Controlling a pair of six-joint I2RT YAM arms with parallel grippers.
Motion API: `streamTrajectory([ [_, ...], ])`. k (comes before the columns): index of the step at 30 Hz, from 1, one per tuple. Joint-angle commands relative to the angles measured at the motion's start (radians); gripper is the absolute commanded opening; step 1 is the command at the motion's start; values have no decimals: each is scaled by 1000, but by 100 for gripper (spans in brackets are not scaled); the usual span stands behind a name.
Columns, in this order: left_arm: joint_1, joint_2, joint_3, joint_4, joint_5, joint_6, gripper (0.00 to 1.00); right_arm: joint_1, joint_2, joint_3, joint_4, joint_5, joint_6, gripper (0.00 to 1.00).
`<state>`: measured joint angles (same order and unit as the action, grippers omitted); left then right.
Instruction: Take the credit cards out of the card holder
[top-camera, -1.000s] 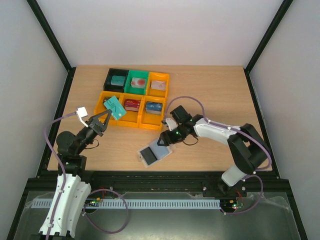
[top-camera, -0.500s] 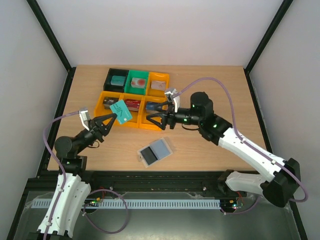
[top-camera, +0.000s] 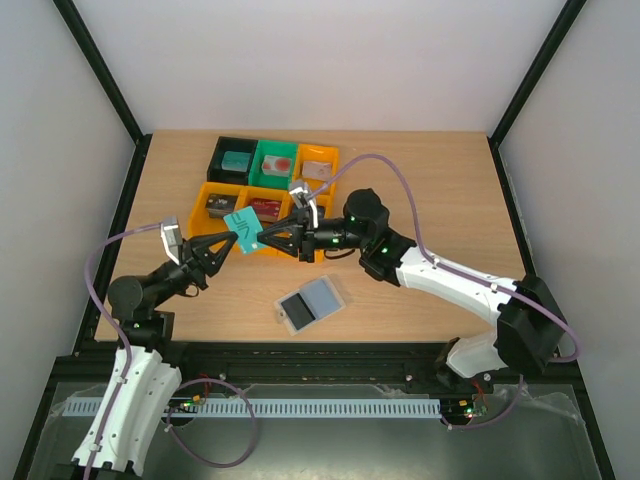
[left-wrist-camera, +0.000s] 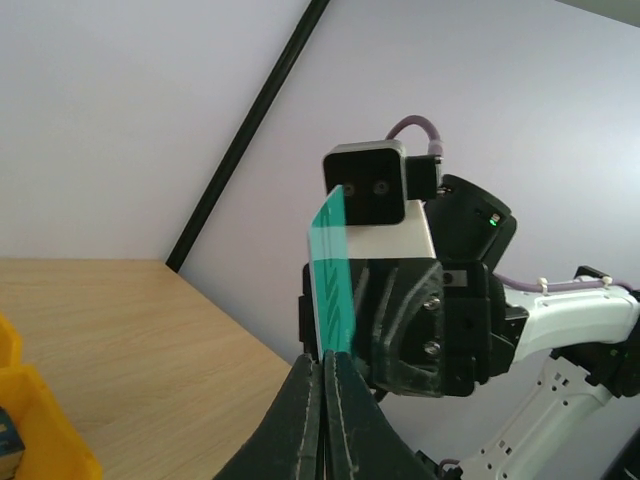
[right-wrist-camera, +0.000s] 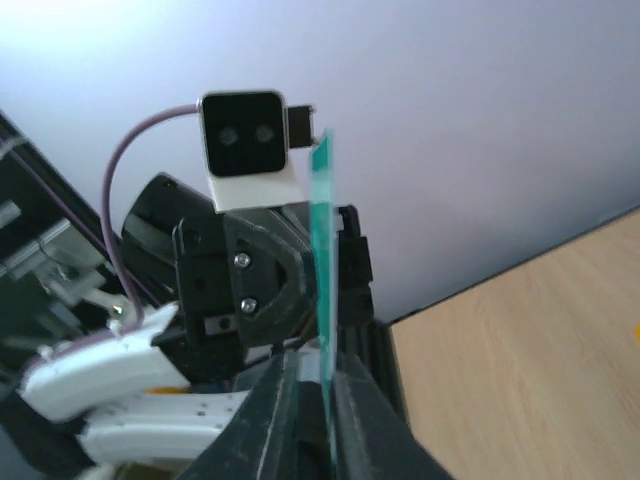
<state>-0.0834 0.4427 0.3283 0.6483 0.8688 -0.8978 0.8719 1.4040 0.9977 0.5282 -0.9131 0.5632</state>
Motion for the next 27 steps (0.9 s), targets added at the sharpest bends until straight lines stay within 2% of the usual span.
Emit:
streamTrajectory([
  [1, -8, -2, 18, 52, 15, 9, 2, 7, -1, 33, 41, -19, -5, 3],
  [7, -12, -10, 20, 21, 10, 47, 2, 1, -8, 58, -43, -14, -21, 2],
  [8, -12, -18, 31, -19, 4, 96, 16, -8, -10, 73, -80, -12, -20, 2],
  [10, -10, -52, 71, -174, 3, 312, 74, -40, -16, 109, -179, -9, -17, 2],
  [11, -10, -75, 97, -281, -11, 494, 94, -60, -19, 125, -237, -3, -15, 2],
  [12, -10, -98, 112, -390, -55, 680, 99, -80, -21, 143, -322, 6, -18, 2],
  [14, -10, -140, 123, -540, -161, 1076, 99, -114, -24, 180, -464, 47, -55, 2],
  [16, -10, -203, 99, -520, -278, 1369, 99, -117, -24, 221, -593, 88, -112, 2],
  [17, -10, -241, 74, -464, -311, 1488, 99, -117, -20, 234, -636, 83, -127, 2],
  [19, -10, -298, 0, -314, -312, 1831, 99, -117, -12, 250, -670, 60, -122, 2],
  [21, -12, -304, -98, -82, -298, 2077, 99, -116, -5, 248, -642, 16, -82, 2],
  [23, -13, -247, -145, 104, -271, 2278, 99, -107, 1, 244, -610, -1, -50, 2],
  [27, -28, -117, -170, 246, -160, 2655, 93, -75, 36, 253, -555, -23, -9, 2],
])
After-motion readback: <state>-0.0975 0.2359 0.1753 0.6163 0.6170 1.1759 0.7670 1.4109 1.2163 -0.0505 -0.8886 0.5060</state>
